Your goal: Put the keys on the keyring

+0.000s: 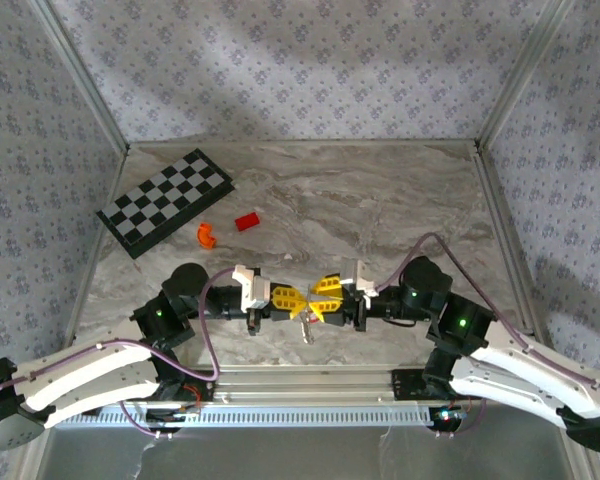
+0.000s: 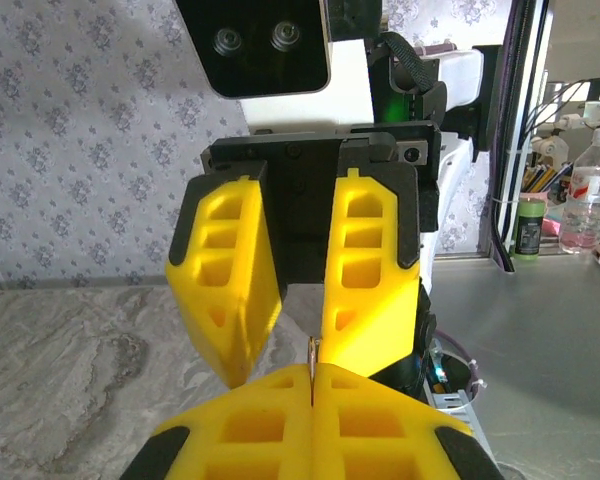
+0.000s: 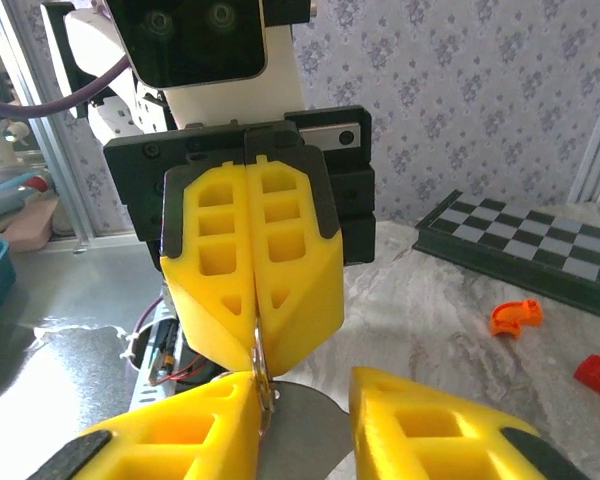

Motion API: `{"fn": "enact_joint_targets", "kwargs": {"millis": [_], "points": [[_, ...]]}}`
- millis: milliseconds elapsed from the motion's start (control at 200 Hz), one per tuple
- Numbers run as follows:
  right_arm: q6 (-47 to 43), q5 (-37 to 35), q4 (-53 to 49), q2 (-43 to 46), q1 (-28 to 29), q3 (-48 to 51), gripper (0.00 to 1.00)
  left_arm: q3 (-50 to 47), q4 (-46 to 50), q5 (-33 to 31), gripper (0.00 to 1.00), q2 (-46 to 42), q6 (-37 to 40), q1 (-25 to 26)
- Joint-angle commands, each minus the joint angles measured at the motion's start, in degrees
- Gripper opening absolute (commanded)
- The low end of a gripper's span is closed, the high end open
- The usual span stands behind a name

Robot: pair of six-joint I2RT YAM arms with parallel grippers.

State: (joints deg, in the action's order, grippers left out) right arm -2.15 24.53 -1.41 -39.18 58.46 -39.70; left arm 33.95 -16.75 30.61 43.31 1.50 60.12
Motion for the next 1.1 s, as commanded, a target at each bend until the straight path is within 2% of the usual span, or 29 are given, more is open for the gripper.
{"fn": "enact_joint_targets", "kwargs": {"millis": [0,235,375,485,635,750,895,1095], "points": [[0.9,0.9,-0.8,-0.1,-0.4,-2.2,0.27,2.6,-2.6,0.9,0.00,0.1,1.0,0.0],[0.5,0.2,-1.4,-0.4,-0.4,-2.4,0.15,2.7,-2.0,0.9,0.00,0.1,1.1,0.0],[-0.3,-0.1,-3.6,-1.2,-0.4,-3.5,0.00,3.1,0.3,0.0,0.00,0.2,1.6,0.0],[-1.3,-0.9,-7.8,-2.4,-0.4,-5.6,0.00,4.9,6.4,-1.4,0.00,1.1,3.0,0.1],[-3.1,-3.5,-15.3,-4.7,-0.3,-9.8,0.00,9.4,18.5,-5.7,0.17,3.3,5.8,0.1],[-4.7,-4.7,-20.2,-6.6,0.7,-12.6,0.00,12.0,24.6,-8.0,0.19,4.3,6.8,0.1],[-5.2,-5.1,-24.5,-8.5,1.2,-15.9,0.00,15.2,31.2,-9.1,0.20,5.6,8.1,0.1],[-6.5,-4.2,-29.1,-11.8,2.2,-19.4,0.00,16.7,34.1,-8.5,0.11,6.9,8.3,0.3]]}}
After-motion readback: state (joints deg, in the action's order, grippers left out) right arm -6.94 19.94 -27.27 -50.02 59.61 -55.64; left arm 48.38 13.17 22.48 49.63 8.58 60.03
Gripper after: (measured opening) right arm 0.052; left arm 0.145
